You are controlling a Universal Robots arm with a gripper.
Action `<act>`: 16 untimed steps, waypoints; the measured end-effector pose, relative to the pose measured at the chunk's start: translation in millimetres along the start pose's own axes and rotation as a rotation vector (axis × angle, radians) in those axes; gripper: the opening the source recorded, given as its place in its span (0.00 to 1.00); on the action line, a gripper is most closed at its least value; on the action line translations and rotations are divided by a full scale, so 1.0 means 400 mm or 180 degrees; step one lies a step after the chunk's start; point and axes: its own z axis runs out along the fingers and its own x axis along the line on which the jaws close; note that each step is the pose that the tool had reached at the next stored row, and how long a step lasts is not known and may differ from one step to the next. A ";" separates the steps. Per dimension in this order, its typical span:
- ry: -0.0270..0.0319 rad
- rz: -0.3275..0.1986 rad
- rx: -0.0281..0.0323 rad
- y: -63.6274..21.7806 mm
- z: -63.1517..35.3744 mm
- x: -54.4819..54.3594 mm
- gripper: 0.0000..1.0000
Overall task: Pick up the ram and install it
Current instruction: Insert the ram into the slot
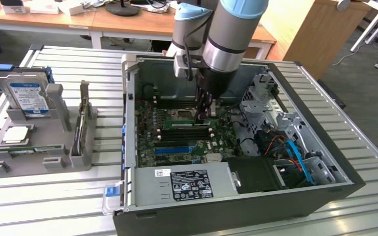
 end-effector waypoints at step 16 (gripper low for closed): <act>0.0000 0.0000 0.0000 -0.001 0.017 0.000 0.12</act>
